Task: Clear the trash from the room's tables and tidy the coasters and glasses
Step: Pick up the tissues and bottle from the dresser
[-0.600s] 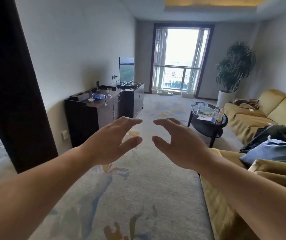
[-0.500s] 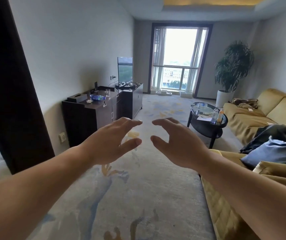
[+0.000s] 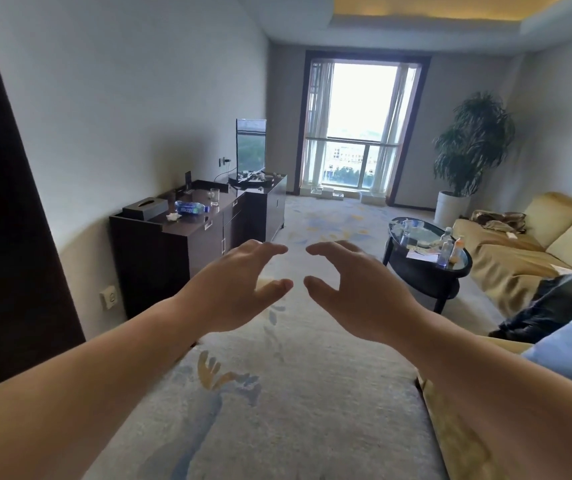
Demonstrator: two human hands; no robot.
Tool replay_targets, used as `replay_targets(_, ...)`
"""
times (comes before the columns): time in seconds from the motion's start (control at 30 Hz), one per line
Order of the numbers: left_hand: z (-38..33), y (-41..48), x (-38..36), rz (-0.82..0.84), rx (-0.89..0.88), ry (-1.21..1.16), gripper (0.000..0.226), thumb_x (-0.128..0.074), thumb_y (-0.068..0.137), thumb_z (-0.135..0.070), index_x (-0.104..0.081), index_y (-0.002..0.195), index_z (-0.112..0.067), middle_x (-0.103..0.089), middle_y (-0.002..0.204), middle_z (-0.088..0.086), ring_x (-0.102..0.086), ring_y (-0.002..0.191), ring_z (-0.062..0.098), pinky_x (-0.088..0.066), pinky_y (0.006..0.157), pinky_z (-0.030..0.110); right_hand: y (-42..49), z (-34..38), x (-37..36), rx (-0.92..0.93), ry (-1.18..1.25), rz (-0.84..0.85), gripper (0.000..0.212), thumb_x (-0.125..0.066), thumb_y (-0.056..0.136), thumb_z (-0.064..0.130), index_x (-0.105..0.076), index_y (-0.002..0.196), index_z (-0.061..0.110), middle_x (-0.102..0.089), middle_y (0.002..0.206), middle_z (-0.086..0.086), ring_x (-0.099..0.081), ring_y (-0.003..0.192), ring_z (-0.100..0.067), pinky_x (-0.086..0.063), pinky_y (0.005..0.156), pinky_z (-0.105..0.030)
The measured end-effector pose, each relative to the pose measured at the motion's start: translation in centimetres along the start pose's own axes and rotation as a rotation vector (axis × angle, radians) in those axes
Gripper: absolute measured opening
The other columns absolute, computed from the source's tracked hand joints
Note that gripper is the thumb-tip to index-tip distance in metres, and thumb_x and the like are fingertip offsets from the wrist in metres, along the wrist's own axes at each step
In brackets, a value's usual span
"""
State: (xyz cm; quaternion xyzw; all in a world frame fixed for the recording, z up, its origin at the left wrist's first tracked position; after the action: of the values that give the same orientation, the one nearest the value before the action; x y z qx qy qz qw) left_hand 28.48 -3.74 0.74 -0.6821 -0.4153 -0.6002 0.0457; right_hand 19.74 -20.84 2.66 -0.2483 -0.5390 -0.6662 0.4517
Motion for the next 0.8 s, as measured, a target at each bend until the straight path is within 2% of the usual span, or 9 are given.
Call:
replay_targets(0.13,3.8,4.5,-2.1,-0.027,0.048,-0.013,0.056,-0.044,0.089,-0.061,-0.032,0.139,-0.039,-0.043,0.141,-0.012,-0.038,0.107,-0.005,-0.033,0.083,0.021,5.2,-3.6,-3.1,-0.003,0.018,0.012,0.048,-0.051,0.089,0.049,-0.043,0.134,0.038,-0.048,0.137,0.016,-0.049,0.113,-0.006,-0.031,0.072,-0.014)
replay_targets(0.23,6.5,8.3,-4.3,-0.036,0.092,0.019,0.056,-0.045,0.09,-0.06,-0.031,0.14,-0.04,-0.043,0.141,-0.012,-0.043,0.115,0.0,-0.032,0.084,0.021,9.5,-6.9,-5.4,0.013,0.038,0.038,0.048,-0.053,0.089,0.048,-0.043,0.135,0.037,-0.048,0.137,0.014,-0.05,0.116,-0.008,-0.033,0.078,-0.019)
replay_targets(0.33,9.0,12.4,-6.0,-0.054,0.135,0.025,0.056,-0.045,0.089,-0.06,-0.032,0.14,-0.039,-0.044,0.141,-0.011,-0.044,0.123,0.007,-0.033,0.084,0.023,14.1,-10.3,-7.2,0.034,0.079,0.036,0.048,-0.054,0.089,0.046,-0.045,0.134,0.036,-0.051,0.134,0.012,-0.05,0.113,-0.006,-0.034,0.075,-0.016)
replay_targets(0.53,13.7,21.3,-8.9,-0.09,0.228,0.036,0.056,-0.041,0.086,-0.063,-0.03,0.137,-0.043,-0.046,0.138,-0.012,-0.046,0.119,0.006,-0.036,0.082,0.025,23.9,-16.8,-11.3,0.039,0.148,0.051,0.047,-0.052,0.087,0.047,-0.048,0.132,0.037,-0.051,0.134,0.014,-0.05,0.115,-0.006,-0.03,0.067,-0.011)
replay_targets(0.63,16.5,24.3,-10.3,-0.086,0.265,0.055,0.055,-0.041,0.087,-0.062,-0.03,0.137,-0.041,-0.046,0.137,-0.011,-0.045,0.119,0.007,-0.035,0.081,0.025,28.4,-18.6,-13.8,0.048,0.168,0.107,0.047,-0.052,0.087,0.045,-0.048,0.133,0.035,-0.051,0.134,0.012,-0.051,0.114,-0.008,-0.034,0.067,-0.017)
replay_targets(0.8,23.6,28.8,-12.0,-0.08,0.32,0.085,0.056,-0.042,0.088,-0.059,-0.031,0.139,-0.038,-0.045,0.137,-0.01,-0.044,0.122,0.009,-0.035,0.082,0.026,36.1,-20.3,-18.9,0.081,0.194,0.139,0.042,-0.055,0.086,0.043,-0.053,0.127,0.034,-0.052,0.121,0.015,-0.053,0.108,-0.009,-0.034,0.066,-0.017)
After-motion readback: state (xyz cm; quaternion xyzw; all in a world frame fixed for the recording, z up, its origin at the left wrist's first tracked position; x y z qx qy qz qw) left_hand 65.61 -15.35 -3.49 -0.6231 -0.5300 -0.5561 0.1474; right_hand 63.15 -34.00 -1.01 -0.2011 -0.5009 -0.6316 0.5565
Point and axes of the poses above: each hand's wrist, its own y-axis towards the middle knuckle, its own x-axis out of the back of the hand, z = x × y, the point moved 3 cm from there along y, towards the middle knuckle
